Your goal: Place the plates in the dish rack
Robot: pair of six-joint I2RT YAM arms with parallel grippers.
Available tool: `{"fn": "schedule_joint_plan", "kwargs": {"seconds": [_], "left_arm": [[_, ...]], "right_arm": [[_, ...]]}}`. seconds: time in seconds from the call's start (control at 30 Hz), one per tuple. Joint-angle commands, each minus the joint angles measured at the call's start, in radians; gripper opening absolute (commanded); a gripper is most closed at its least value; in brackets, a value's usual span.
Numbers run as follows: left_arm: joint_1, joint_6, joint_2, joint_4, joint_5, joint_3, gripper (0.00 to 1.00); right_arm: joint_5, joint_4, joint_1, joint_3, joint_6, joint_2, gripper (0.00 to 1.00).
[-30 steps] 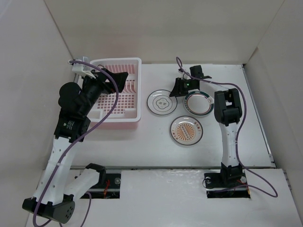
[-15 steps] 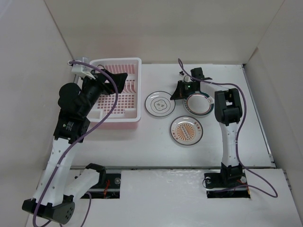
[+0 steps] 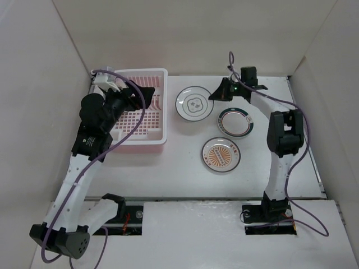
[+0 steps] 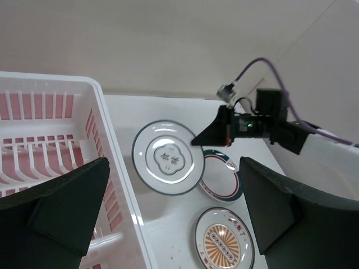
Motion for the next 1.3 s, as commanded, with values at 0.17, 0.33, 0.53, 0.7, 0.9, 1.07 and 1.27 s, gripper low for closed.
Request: {"fn": "schedule_joint_plan", "kwargs": {"seconds": [0.17, 0.33, 0.53, 0.7, 0.9, 1.07, 1.27], "left_arm": [[-0.012, -0.05, 0.101, 0.233, 0.134, -0.025, 1.0], [-0.044, 0.002, 0.225, 0.251, 0.159, 0.043, 1.0], [-0.068, 0.014, 0.343, 0.287, 0.237, 0.07, 1.0], [-0.09, 0.005, 0.402, 0.355, 0.278, 0.06, 1.0], [-0.09, -0.056, 0.48, 0.474, 0.344, 0.059, 0.73], [-0.099, -0.066, 0.492, 0.483, 0.356, 0.081, 0.23], [-0.099, -0.066, 0.492, 0.483, 0.337, 0.092, 0.0]], "right_arm": [[-0.044, 0.136, -0.009, -0.064, -0.014, -0.298, 0.0], [-0.093, 0.196, -0.009, -0.115, -0.014, -0.433, 0.0], [-0.167, 0.254, -0.009, -0.124, 0.025, -0.493, 0.0], [-0.212, 0.302, -0.009, -0.142, 0.057, -0.513, 0.0], [-0.233, 0.311, 0.014, -0.152, 0.057, -0.513, 0.0], [-0.244, 0.32, 0.014, -0.152, 0.057, -0.513, 0.0], [-0.253, 0.34, 0.032, -0.152, 0.057, -0.522, 0.01]]}}
